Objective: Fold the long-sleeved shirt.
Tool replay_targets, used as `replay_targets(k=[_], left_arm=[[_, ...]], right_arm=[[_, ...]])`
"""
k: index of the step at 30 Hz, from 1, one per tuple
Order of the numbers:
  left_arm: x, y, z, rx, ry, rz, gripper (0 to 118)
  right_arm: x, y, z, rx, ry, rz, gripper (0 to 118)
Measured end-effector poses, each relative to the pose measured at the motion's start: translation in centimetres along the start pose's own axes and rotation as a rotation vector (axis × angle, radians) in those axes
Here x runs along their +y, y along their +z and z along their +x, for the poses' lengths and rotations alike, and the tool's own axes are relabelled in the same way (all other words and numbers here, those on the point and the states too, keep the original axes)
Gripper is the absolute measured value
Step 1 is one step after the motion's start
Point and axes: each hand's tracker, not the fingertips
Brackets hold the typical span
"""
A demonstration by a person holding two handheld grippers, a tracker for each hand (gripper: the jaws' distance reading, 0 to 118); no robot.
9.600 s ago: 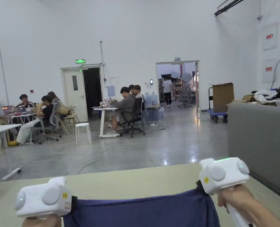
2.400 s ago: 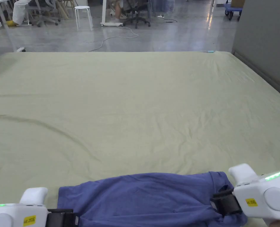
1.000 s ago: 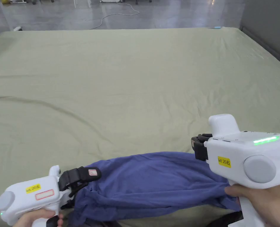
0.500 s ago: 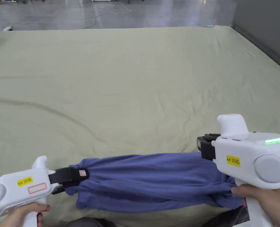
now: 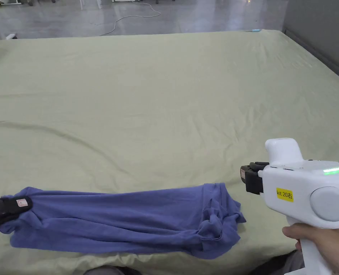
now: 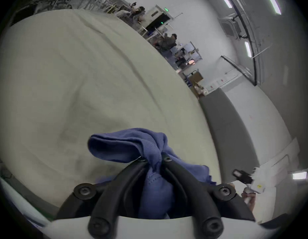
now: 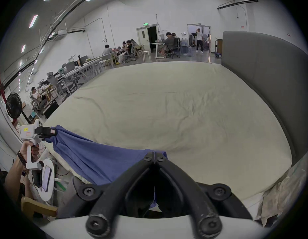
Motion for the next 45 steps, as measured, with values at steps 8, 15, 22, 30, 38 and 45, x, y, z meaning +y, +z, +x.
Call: replay_targets(k=[8, 15, 22, 30, 38, 45], left_arm=[[-2.8, -3.8, 14.1, -0.305, -0.13, -0.158, 5], [-10.3, -16.0, 25.5, -0.348, -0.208, -0.445, 5], [-15.2, -26.1, 26.5, -0.262, -0.203, -0.618, 109], [-10.3, -16.1, 27.2, -0.424, -0.168, -0.337, 118], [-12.8, -14.9, 26.0, 0.11, -0.76, -0.122, 0], [-17.5, -21.5, 26.9, -0.009, -0.736, -0.395, 0]], right_arm=[[-0.2, -0.3, 0.7, 0.008, -0.019, -0.006, 0], [-1.1, 0.7, 2.6, -0.024, -0.072, 0.004, 0], [-2.2, 2.6, 5.1, -0.056, -0.125, 0.018, 0], [-2.4, 2.7, 6.7, -0.074, -0.17, 0.024, 0], [-2.5, 1.8, 6.2, -0.045, -0.178, 0.02, 0], [-2.9, 2.2, 6.1, -0.046, -0.171, 0.013, 0]])
